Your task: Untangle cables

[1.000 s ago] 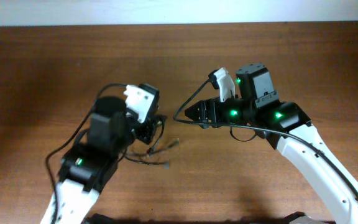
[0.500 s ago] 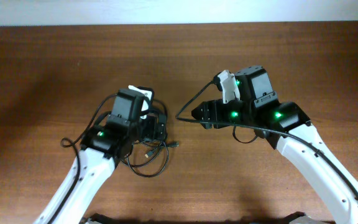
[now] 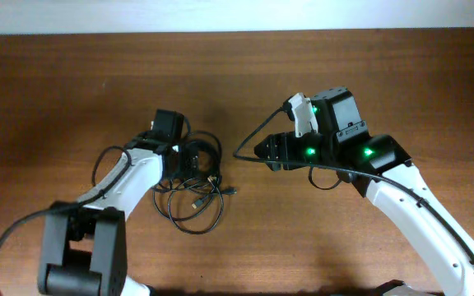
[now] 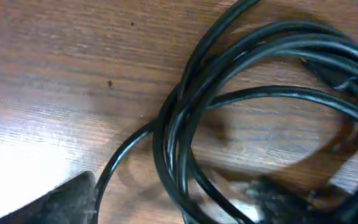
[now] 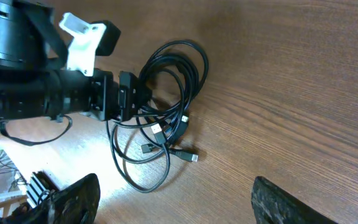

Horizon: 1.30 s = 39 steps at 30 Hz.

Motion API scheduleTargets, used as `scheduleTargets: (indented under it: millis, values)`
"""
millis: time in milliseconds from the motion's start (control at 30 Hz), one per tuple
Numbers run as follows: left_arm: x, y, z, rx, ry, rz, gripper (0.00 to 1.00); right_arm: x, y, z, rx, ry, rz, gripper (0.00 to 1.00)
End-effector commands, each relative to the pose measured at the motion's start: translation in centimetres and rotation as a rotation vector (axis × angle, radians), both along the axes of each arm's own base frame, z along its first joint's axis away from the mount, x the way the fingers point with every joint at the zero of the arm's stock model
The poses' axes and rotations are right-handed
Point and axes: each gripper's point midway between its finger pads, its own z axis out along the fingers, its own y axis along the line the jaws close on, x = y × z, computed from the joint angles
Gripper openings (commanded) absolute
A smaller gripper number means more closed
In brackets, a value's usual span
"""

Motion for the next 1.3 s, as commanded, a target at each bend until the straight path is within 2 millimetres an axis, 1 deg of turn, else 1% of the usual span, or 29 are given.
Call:
scheduleTargets:
  millis: [0, 33, 67, 167, 233, 300, 333, 367, 433, 467, 500, 533, 600, 633, 700, 733, 767, 800, 867, 933, 967, 1000, 1067, 1133, 1167, 1233, 1267]
  values:
    - [0.6, 0.1, -0.8, 0.004, 0.008, 0.017, 0.46, 0.2, -0.2, -0.2, -0.006, 0.006, -0.013, 0.77]
    - [0.6, 0.0, -1.0, -0.005, 0.012, 0.015, 0.37, 0.2, -0.2, -0.2, -0.006, 0.006, -0.013, 0.77]
    - [0.6, -0.2, -1.1, -0.011, 0.015, 0.013, 0.31, 0.2, -0.2, -0.2, -0.006, 0.006, -0.013, 0.77]
    - [0.7, -0.2, -1.1, -0.012, 0.011, 0.012, 0.29, 0.2, -0.2, -0.2, -0.006, 0.006, -0.013, 0.77]
    - [0.7, -0.2, -1.1, -0.013, 0.012, 0.012, 0.0, 0.2, -0.2, -0.2, -0.006, 0.007, -0.013, 0.77]
    - [0.8, -0.7, -1.1, -0.038, 0.01, 0.005, 0.0, 0.2, -0.2, -0.2, -0.007, 0.007, -0.013, 0.77]
    - [0.9, -1.1, -0.8, -0.064, 0.005, -0.005, 0.0, 0.1, -0.2, -0.2, -0.007, 0.008, -0.013, 0.77]
    - [1.2, -1.7, -0.1, -0.096, -0.01, -0.029, 0.0, 0.1, -0.2, -0.3, -0.011, 0.006, -0.008, 0.77]
    - [2.1, -3.0, 2.4, -0.152, -0.076, -0.119, 0.0, 0.0, -0.2, -0.3, -0.012, 0.009, -0.008, 0.77]
    - [2.6, -3.6, 4.3, -0.174, -0.13, -0.158, 0.0, 0.0, -0.2, -0.3, -0.012, 0.009, -0.008, 0.77]
    - [2.9, -4.0, 7.0, -0.197, -0.204, -0.174, 0.0, 0.0, -0.2, -0.3, -0.012, 0.009, -0.007, 0.77]
    - [3.0, -4.4, 10.2, -0.223, -0.296, -0.19, 0.0, 0.0, -0.2, -0.3, -0.012, 0.009, -0.008, 0.77]
    - [2.6, -4.4, 15.3, -0.231, -0.443, -0.227, 0.0, 0.0, -0.2, -0.3, -0.012, 0.009, -0.008, 0.77]
    - [2.3, -4.4, 17.3, -0.23, -0.503, -0.242, 0.0, 0.0, -0.2, -0.3, -0.012, 0.009, -0.008, 0.77]
    - [0.9, -4.1, 22.6, -0.24, -0.664, -0.254, 0.0, 0.0, -0.2, -0.3, -0.009, 0.011, -0.004, 0.77]
    - [0.3, -4.0, 24.1, -0.242, -0.709, -0.257, 0.0, -0.1, -0.1, -0.3, -0.007, 0.012, -0.001, 0.77]
    - [-0.1, -3.9, 24.9, -0.244, -0.734, -0.259, 0.0, -0.1, -0.1, -0.3, -0.006, 0.012, 0.0, 0.77]
    - [-0.7, -3.9, 26.2, -0.248, -0.773, -0.264, 0.0, -0.3, 0.3, -0.1, 0.008, 0.005, 0.031, 0.77]
    - [-1.6, -4.1, 27.6, -0.267, -0.817, -0.281, 0.0, -0.8, 1.2, 0.7, 0.056, -0.012, 0.098, 0.77]
    - [-2.4, -5.0, 28.9, -0.318, -0.854, -0.327, 0.0, -1.1, 2.1, 1.5, 0.108, -0.032, 0.153, 0.77]
    - [-2.6, -5.4, 29.3, -0.339, -0.863, -0.345, 0.0, -1.5, 2.6, 2.0, 0.133, -0.051, 0.204, 0.77]
    - [-2.8, -6.3, 29.8, -0.382, -0.874, -0.379, 0.0, -2.9, 3.9, 3.4, 0.211, -0.11, 0.352, 0.77]
    - [-3.3, -7.7, 30.5, -0.452, -0.885, -0.446, 0.0, -3.1, 4.1, 3.6, 0.217, -0.13, 0.382, 0.77]
    - [-3.6, -8.5, 31.3, -0.506, -0.901, -0.477, 0.0, -3.1, 4.1, 3.6, 0.212, -0.146, 0.397, 0.77]
    - [-3.9, -9.2, 32.0, -0.545, -0.917, -0.512, 0.0, -3.1, 4.1, 3.6, 0.212, -0.147, 0.397, 0.77]
    - [-5.0, -10.8, 33.2, -0.629, -0.935, -0.61, 0.0, -3.0, 4.1, 3.7, 0.211, -0.153, 0.398, 0.77]
    - [-5.2, -11.1, 33.4, -0.643, -0.94, -0.627, 0.0, -3.0, 4.1, 3.7, 0.212, -0.157, 0.398, 0.62]
